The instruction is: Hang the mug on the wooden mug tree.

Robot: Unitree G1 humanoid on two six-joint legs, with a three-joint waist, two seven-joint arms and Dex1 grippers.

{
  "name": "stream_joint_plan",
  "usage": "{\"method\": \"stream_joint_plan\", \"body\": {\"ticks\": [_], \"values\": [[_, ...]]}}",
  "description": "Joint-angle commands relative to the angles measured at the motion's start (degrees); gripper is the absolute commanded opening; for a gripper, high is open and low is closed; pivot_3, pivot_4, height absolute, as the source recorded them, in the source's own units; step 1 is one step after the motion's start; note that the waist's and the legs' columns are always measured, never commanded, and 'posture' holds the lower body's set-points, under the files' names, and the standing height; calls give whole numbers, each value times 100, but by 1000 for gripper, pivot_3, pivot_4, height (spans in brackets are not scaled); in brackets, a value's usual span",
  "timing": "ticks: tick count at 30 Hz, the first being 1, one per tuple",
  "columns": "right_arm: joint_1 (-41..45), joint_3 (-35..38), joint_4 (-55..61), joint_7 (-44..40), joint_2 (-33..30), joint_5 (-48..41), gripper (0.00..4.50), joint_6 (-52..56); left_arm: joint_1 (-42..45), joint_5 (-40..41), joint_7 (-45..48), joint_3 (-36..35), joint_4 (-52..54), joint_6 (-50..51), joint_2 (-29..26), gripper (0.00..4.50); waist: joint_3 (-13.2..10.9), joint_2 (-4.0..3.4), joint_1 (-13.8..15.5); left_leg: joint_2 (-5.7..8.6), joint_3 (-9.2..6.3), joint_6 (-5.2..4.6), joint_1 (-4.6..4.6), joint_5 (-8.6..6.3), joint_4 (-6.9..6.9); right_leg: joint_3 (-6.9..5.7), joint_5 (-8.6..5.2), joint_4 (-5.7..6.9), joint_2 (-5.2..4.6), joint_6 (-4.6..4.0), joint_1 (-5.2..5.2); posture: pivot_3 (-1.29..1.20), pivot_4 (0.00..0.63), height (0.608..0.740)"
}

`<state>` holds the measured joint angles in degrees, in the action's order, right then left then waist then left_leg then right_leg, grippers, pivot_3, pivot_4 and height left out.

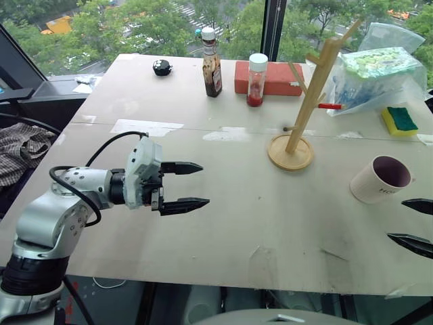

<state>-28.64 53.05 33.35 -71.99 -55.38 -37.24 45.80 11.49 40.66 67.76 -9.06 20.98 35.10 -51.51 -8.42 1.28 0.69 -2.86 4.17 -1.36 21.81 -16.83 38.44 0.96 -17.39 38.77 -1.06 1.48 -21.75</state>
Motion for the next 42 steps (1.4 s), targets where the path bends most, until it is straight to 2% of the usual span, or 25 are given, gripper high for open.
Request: {"method": "stream_joint_plan", "body": {"ticks": [1, 7, 12, 15, 22, 28, 42], "values": [[59, 81, -48, 291, 196, 131, 4441, -245, 126, 268, 97, -8, 172, 59, 34, 4500, 1, 2, 2, 0, 0, 0, 0, 0, 0, 0, 0, 0, 0, 0, 0, 0, 150, 740], [80, 139, -420, 1221, 970, 489, 4441, -599, 384, 805, 223, 208, 480, 180, 398, 4500, 3, 6, 11, 7, -5, 0, 5, 0, 1, -4, 0, -1, -6, 0, 0, 0, 150, 740], [363, 16, -1010, 2203, 1261, 1008, 4441, -891, 455, 623, 314, 535, 474, -60, 603, 4500, 7, -1, -20, 9, 0, 1, -3, 1, 0, 6, 0, 4, -2, 0, 0, 0, 150, 740], [644, -190, -1320, 2517, 1364, 1127, 4441, -1091, 483, 515, 356, 665, 433, -215, 699, 4500, 8, -3, -39, 10, 3, 1, -6, 1, 0, 11, 0, 8, 1, 0, 0, 0, 150, 740], [1391, -968, -2173, 2875, 1560, 1392, 4441, -1859, 457, 519, 220, 828, 560, -300, 1000, 4500, 13, -10, -67, 14, 1, 1, -5, 1, 0, 15, 0, 6, 0, 0, 0, 0, 150, 740], [1877, -1419, -2602, 2959, 1529, 1408, 4441, -2041, 340, 480, -24, 709, 591, -406, 1121, 4500, 14, -13, -90, 13, -1, 1, -5, 1, -1, 15, 0, 7, 1, 0, -1, 0, 150, 740], [2930, -2080, -3919, 3114, 1550, 1576, 4441, -2709, -181, 577, -295, 278, 876, -401, 912, 4500, 13, -18, -149, 12, 1, 1, -7, 1, -1, 17, 0, 7, -4, 0, -1, 0, 150, 740]]}}
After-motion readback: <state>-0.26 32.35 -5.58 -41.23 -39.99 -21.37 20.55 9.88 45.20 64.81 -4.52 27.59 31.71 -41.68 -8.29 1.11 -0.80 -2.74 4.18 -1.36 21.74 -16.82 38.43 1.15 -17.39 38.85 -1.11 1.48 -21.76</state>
